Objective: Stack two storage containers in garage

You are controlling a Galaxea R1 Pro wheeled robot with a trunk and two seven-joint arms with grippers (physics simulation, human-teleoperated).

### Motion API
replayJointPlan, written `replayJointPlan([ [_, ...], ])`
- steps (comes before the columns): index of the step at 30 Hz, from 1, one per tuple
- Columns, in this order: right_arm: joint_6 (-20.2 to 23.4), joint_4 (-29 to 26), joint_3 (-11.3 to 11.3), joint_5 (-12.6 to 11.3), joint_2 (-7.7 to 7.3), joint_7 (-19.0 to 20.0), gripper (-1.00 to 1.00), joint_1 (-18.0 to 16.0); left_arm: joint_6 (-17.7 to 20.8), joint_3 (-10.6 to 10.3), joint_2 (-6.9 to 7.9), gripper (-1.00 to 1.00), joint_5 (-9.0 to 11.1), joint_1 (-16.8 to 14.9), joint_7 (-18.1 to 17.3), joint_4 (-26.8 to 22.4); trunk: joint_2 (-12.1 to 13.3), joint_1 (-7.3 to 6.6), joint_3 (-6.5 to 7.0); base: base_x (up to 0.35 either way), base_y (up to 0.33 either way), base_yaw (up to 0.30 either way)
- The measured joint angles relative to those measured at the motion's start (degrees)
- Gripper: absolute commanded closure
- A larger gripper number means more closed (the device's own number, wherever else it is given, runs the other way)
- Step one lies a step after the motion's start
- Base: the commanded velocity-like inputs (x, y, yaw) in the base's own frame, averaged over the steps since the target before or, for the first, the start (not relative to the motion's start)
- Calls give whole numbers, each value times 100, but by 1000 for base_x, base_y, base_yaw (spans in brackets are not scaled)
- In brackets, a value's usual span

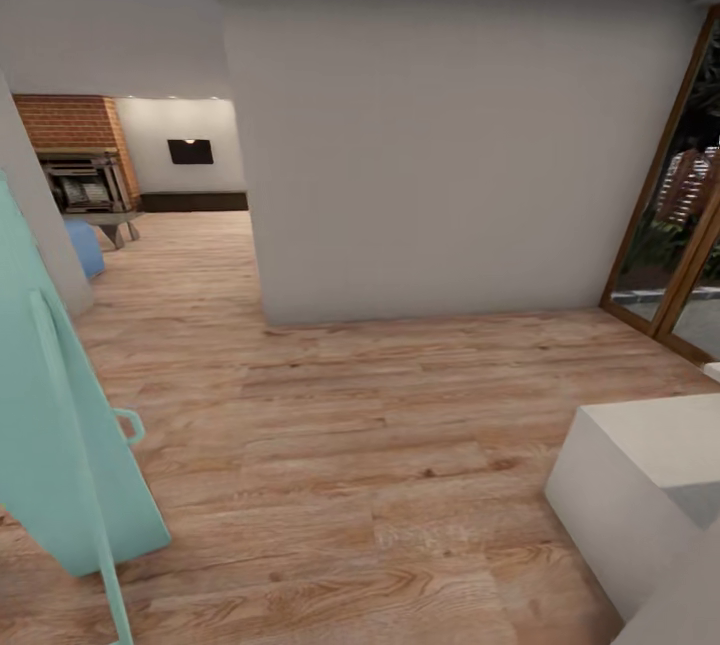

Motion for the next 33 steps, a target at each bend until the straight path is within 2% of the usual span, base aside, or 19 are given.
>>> replayJointPlan([
  [33, -1, 0, 0, -7, 3, 0, -100, 0, 0, 0, -7, -100, 0, 0, 0, 0, 0, 0, 0, 322, 0, 0],
])
